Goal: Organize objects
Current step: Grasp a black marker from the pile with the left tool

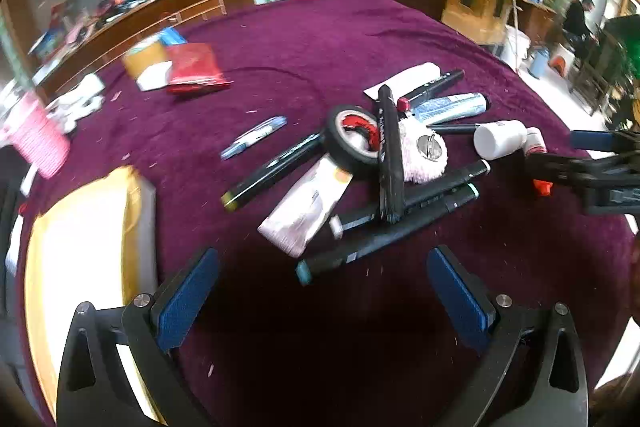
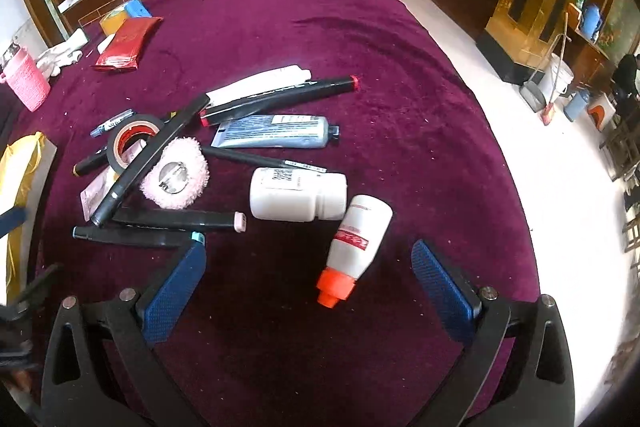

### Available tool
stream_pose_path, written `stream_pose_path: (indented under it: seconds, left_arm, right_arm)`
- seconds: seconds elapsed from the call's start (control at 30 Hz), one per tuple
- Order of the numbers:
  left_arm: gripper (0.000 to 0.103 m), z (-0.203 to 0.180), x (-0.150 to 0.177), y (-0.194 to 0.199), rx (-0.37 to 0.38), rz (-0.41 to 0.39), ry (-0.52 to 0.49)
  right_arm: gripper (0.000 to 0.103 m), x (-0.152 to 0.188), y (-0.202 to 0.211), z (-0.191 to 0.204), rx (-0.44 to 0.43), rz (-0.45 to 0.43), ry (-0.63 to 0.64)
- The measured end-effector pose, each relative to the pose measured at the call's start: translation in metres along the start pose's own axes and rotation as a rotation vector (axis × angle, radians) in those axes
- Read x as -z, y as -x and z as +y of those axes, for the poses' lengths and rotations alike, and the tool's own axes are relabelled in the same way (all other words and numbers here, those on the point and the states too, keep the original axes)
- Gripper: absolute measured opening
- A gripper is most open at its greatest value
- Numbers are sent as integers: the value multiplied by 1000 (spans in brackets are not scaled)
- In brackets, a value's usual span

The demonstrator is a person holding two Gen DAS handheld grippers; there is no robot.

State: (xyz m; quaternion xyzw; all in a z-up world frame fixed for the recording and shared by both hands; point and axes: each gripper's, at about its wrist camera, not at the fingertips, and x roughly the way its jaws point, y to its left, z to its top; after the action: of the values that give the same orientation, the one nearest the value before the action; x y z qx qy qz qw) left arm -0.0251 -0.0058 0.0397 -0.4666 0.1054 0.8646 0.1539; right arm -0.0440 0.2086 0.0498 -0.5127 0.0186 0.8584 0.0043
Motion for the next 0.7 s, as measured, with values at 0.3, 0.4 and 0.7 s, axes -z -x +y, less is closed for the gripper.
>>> stream_pose_path:
  seconds: [0.3, 0.4, 0.7]
  left_arm:
    - [100, -22, -9, -38, 355, 179, 68]
    - [99, -41, -4, -32, 547, 244, 55]
    - [96, -45, -7, 0, 453, 181, 32]
  right_arm:
    - [103, 0, 3, -34, -32, 43, -113]
    - [103, -1, 2, -41, -43, 45, -136]
    - [103, -5, 0, -50, -58, 46, -157]
